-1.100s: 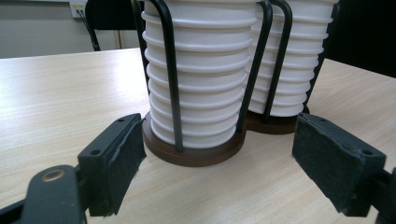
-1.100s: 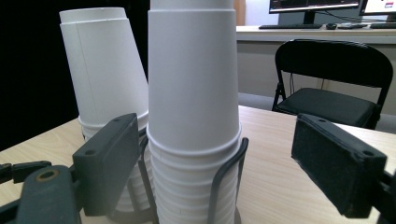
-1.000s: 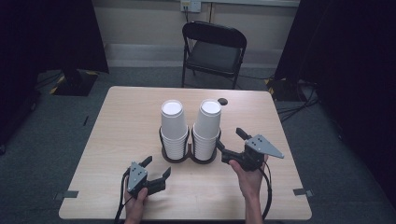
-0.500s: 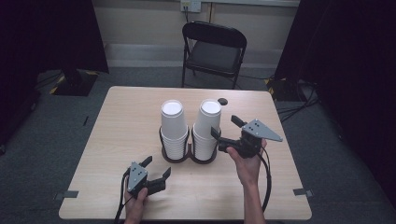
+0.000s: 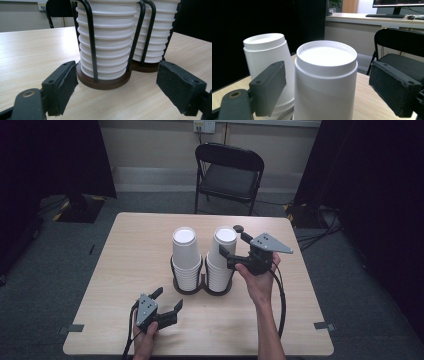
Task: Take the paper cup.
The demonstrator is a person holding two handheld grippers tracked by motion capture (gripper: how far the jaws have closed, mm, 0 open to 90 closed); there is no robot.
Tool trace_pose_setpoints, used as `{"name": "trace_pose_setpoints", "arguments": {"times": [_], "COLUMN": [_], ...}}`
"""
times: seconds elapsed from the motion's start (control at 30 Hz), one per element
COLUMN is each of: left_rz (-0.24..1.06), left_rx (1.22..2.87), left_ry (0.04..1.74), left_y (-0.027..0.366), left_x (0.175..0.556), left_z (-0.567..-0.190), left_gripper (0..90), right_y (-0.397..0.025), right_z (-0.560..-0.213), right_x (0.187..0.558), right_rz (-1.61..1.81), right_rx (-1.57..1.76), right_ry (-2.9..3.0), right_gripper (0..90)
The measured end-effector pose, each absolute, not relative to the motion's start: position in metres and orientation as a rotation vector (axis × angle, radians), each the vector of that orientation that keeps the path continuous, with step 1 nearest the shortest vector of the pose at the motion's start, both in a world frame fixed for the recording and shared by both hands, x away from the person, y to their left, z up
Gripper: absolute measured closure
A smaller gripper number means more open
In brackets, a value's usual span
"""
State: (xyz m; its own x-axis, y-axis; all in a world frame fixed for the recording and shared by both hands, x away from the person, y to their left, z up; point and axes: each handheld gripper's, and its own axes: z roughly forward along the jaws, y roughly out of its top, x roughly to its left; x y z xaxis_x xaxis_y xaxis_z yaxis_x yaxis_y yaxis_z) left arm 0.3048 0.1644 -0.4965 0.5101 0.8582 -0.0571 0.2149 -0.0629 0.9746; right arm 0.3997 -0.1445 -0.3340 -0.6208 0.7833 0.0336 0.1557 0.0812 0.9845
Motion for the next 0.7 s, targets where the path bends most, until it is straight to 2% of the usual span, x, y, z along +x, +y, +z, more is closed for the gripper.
{"name": "trace_pose_setpoints", "arguments": {"times": [0.4, 0.7], "left_rz": [0.685, 0.683], "left_rx": [1.574, 1.578], "left_ry": [0.952, 0.945], "left_y": [0.165, 0.165], "left_x": [0.305, 0.304], "left_z": [-0.497, -0.497], "left_gripper": [16.1, 16.2], "right_y": [-0.131, -0.125], "right_z": [-0.343, -0.356], "right_x": [0.428, 0.435], "right_rz": [1.554, 1.538], "right_rx": [0.952, 0.977], "right_ry": [1.935, 1.987], "right_gripper": [13.1, 13.0]}}
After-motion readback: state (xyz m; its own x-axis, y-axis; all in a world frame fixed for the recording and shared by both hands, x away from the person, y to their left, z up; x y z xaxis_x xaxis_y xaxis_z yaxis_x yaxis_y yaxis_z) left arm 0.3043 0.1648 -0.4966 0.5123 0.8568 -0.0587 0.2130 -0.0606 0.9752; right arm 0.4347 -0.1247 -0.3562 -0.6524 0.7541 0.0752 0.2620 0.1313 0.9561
